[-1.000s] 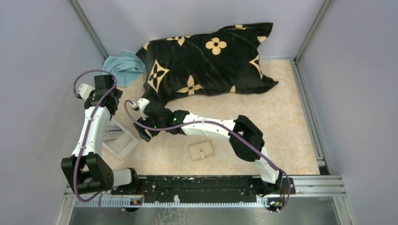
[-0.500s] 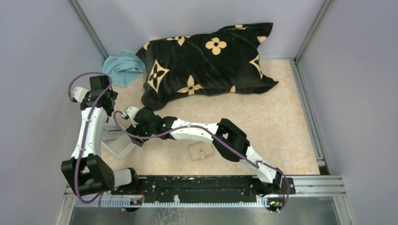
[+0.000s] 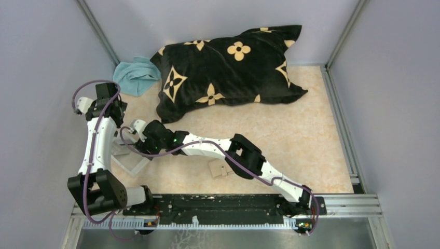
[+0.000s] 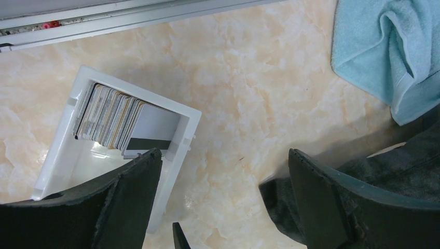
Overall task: Put the credit cards into the card holder
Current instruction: Pick up the storage box at the center of the board.
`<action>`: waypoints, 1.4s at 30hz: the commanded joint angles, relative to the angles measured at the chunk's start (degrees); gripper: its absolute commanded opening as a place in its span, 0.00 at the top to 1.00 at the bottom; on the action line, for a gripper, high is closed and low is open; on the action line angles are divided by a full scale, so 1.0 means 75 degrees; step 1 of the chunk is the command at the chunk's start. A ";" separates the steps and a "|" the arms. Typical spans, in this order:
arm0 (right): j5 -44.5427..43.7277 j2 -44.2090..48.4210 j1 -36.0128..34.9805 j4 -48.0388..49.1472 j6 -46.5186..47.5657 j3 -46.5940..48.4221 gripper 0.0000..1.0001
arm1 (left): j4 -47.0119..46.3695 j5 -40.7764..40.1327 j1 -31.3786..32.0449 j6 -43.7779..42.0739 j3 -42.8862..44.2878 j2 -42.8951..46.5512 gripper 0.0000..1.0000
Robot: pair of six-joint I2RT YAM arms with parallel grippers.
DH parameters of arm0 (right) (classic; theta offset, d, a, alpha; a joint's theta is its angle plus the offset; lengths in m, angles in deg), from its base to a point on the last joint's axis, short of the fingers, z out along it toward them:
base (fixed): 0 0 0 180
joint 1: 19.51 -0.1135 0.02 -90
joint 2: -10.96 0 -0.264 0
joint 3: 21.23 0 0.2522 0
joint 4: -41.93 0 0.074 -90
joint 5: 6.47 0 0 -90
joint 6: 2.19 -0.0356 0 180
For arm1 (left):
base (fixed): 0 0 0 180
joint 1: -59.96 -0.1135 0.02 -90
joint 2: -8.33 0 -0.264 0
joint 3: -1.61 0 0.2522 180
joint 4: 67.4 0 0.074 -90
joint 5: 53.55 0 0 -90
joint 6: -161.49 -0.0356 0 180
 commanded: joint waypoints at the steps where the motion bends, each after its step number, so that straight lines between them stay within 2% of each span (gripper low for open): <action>1: -0.0116 -0.0174 -0.0015 0.0549 0.0232 0.0485 0.43 | 0.0288 -0.0131 -0.0100 0.0283 0.0230 -0.0109 0.03; 6: -0.0155 -0.0568 0.0099 0.0556 0.0155 0.0869 0.49 | 0.0288 -0.0106 -0.0120 0.0407 0.0194 -0.0195 0.03; 9: -0.0171 -0.0752 0.0102 0.0653 0.0196 0.0970 0.57 | 0.0273 -0.0167 -0.0123 0.0428 0.0158 -0.0152 0.03; 17: -0.0481 -0.0970 0.0122 0.0540 0.0431 0.1252 0.94 | 0.0246 -0.0272 -0.0139 0.0361 0.0074 -0.0045 0.03; 19: -0.0632 -0.0847 0.0119 0.0526 0.0504 0.1054 1.00 | 0.0254 -0.0295 -0.0134 0.0370 -0.0012 0.0012 0.03; 26: -0.1357 0.0441 0.0145 0.1018 0.0634 -0.0721 1.00 | 0.0325 -0.0357 -0.0133 0.0431 -0.0265 0.0268 0.03; 31: -0.2298 0.1588 0.0240 0.1333 0.0650 -0.2321 1.00 | 0.0347 -0.0211 -0.0133 0.0509 -0.0456 0.0474 0.03; 42: -0.3938 0.3675 0.0778 0.1559 0.0115 -0.5347 1.00 | -0.0095 0.0417 -0.0134 0.0076 -0.1506 0.1121 0.05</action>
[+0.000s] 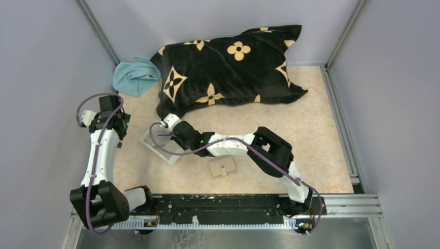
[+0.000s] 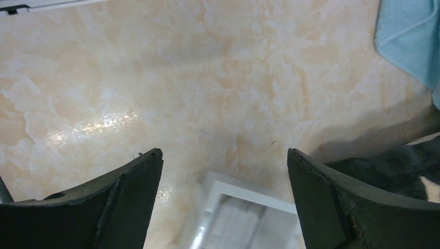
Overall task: Put the credit cards into the card holder
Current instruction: Pick up the storage box at the center of the board, then place the storage box at the center of the board.
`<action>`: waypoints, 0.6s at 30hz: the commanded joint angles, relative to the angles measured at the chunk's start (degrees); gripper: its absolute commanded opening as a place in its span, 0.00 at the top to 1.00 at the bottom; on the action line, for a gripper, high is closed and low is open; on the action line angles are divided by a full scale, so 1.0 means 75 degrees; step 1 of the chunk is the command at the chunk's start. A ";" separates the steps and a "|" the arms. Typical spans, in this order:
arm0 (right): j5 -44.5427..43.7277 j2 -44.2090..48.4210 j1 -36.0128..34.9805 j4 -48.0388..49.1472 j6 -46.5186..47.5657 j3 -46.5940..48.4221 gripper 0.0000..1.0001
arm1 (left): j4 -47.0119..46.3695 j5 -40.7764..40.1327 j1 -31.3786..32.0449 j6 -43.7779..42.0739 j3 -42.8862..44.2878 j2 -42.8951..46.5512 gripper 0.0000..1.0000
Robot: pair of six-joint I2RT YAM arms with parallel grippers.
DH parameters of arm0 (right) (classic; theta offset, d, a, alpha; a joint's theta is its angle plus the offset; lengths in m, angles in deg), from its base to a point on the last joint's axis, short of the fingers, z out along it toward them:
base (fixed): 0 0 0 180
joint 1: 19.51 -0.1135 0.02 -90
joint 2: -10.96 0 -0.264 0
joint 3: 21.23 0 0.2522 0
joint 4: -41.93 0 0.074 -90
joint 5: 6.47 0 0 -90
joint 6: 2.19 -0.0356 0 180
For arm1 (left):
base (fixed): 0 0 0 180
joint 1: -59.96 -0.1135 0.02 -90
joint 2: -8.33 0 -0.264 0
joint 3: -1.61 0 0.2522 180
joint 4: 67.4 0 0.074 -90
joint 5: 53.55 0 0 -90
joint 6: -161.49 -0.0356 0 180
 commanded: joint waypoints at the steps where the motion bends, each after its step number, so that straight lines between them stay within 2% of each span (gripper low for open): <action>1: -0.1218 0.1147 0.0367 0.0140 -0.0163 -0.0855 1.00 | -0.0257 0.0261 -0.0054 -0.0224 -0.0387 0.0368 0.05; 12: -0.2146 0.2085 0.0642 -0.0286 -0.1272 -0.2135 1.00 | -0.0829 0.1021 0.0048 -0.0454 -0.1252 0.0658 0.08; 18: -0.2504 0.2042 0.0643 -0.0737 -0.1902 -0.2140 1.00 | -0.1000 0.0907 0.0713 -0.0482 -0.1442 0.0540 0.09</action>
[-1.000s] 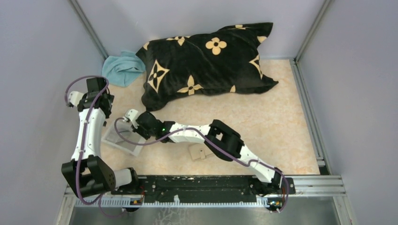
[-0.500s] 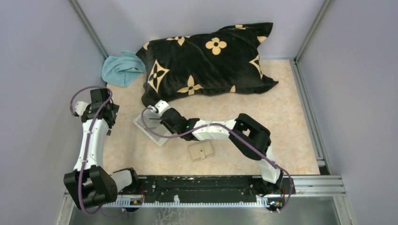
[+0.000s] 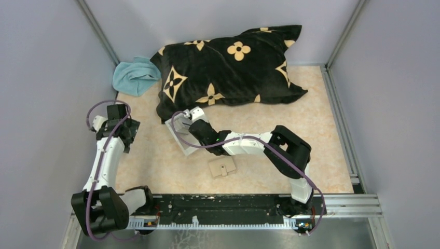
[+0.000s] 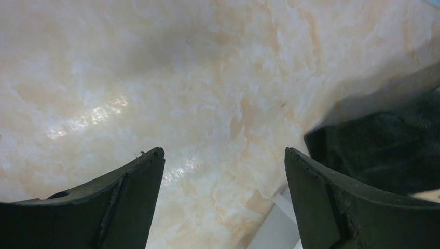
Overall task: Put the credit cards into the card holder
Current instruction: Place the storage box at the center of the board.
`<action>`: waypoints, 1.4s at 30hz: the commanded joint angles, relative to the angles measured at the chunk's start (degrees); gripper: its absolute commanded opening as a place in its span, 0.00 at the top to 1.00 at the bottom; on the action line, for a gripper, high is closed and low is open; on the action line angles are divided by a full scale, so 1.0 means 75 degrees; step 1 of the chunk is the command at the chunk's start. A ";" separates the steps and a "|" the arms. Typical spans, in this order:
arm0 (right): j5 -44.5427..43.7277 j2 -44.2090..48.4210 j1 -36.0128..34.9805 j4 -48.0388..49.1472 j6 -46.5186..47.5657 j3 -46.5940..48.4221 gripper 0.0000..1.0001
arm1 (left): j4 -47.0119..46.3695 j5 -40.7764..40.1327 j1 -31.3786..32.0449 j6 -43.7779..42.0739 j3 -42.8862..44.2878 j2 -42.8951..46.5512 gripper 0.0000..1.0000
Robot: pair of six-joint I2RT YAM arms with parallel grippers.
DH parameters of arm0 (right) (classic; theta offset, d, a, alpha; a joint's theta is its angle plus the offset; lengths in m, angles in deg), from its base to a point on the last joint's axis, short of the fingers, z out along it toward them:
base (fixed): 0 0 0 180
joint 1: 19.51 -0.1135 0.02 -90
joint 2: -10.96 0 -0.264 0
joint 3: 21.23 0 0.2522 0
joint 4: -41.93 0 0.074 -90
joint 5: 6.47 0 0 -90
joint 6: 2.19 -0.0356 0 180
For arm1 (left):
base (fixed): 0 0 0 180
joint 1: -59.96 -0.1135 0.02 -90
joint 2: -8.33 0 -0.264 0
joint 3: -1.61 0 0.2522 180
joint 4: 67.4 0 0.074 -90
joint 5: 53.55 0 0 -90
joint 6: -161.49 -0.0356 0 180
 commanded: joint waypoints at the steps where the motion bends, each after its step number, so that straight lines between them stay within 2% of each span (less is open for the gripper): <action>1: -0.0732 0.0348 0.0009 -0.0526 -0.0460 0.0026 1.00 | -0.0345 -0.0060 0.0794 -0.0068 -0.0156 -0.0059 0.09; 6: -0.0783 0.0101 0.0011 -0.0942 -0.0582 0.0380 1.00 | -0.0334 -0.0399 0.1902 0.0161 -0.0126 -0.0384 0.09; 13: -0.0856 -0.0180 0.0011 -0.1568 -0.0822 0.0794 1.00 | -0.0553 -0.0055 0.2464 0.0355 -0.0786 -0.0235 0.08; 16: -0.0849 -0.0181 0.0011 -0.1722 -0.0863 0.0870 0.93 | -0.0714 0.0104 0.2589 0.0461 -0.1165 -0.0084 0.08; 21: -0.0860 0.0054 0.0011 -0.1946 -0.0772 0.0952 0.68 | -0.0863 0.0271 0.2812 0.0582 -0.1225 -0.0048 0.08; 26: -0.0961 0.0415 0.0010 -0.2341 -0.0801 0.1073 0.50 | -0.0950 0.0294 0.2914 0.0539 -0.1085 -0.0083 0.08; 34: -0.1252 0.1237 -0.0138 -0.3818 -0.1549 0.0861 0.48 | -0.0921 0.0369 0.3130 0.0479 -0.1085 0.0137 0.09; 42: -0.0967 0.1753 -0.0830 -0.4762 -0.2565 0.0196 0.48 | -0.0462 0.0163 0.3869 0.0775 -0.1067 0.0625 0.09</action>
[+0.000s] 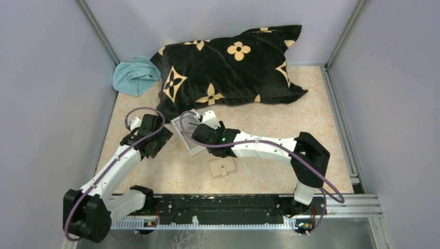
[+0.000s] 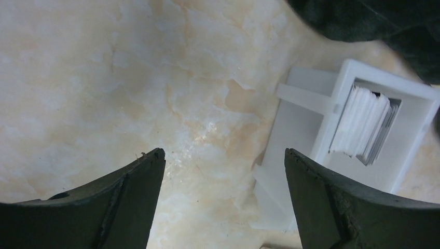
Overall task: Put the credit cards into the card holder
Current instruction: Place the storage box at the center of the board, then pick up the card holder from the center of the board.
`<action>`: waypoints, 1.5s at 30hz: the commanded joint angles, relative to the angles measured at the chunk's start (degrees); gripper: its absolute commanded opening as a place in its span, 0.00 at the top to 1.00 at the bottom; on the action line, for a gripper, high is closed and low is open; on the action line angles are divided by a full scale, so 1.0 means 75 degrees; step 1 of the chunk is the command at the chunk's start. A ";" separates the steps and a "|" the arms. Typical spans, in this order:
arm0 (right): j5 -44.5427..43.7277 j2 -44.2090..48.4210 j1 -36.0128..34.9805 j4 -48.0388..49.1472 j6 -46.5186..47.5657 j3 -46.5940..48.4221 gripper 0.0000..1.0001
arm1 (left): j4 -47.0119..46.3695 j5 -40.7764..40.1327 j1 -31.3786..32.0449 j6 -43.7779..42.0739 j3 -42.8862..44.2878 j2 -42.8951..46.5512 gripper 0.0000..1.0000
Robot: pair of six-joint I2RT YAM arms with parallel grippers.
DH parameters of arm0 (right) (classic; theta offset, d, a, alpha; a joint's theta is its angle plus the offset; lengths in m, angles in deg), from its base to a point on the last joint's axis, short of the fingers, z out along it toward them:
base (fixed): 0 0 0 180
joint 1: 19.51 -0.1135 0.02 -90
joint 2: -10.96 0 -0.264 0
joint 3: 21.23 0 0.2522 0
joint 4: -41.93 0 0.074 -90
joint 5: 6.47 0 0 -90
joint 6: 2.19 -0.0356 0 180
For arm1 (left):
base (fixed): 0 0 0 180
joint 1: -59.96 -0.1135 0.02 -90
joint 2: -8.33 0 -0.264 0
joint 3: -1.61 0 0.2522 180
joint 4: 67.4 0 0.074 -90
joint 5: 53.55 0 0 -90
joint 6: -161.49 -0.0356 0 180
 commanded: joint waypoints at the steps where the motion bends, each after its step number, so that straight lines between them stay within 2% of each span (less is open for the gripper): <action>1: 0.0104 0.0339 -0.0502 -0.0739 -0.0810 -0.0331 0.48 | 0.0340 -0.0166 0.0347 0.0317 0.0150 0.0377 0.09; 6: 0.0403 0.0410 -0.0731 -0.0993 -0.1463 -0.0767 0.48 | 0.0551 -0.0171 0.0675 0.0527 0.0099 0.0635 0.10; 17: 0.0970 0.0447 -0.0883 -0.1210 -0.1920 -0.0982 0.49 | 0.0799 -0.0297 0.1207 0.0732 0.0237 0.0757 0.10; 39: 0.1480 -0.0158 -0.1034 -0.1233 -0.2177 -0.1035 0.50 | 0.0846 -0.0367 0.1362 0.0841 0.0103 0.0813 0.09; 43: 0.1515 -0.0224 -0.1023 -0.1195 -0.2171 -0.1083 0.52 | 0.0810 -0.0359 0.1376 0.0882 0.0031 0.0812 0.09; 45: 0.1561 -0.0243 -0.1005 -0.1154 -0.2165 -0.1122 0.57 | 0.0798 -0.0374 0.1388 0.0903 0.0000 0.0808 0.09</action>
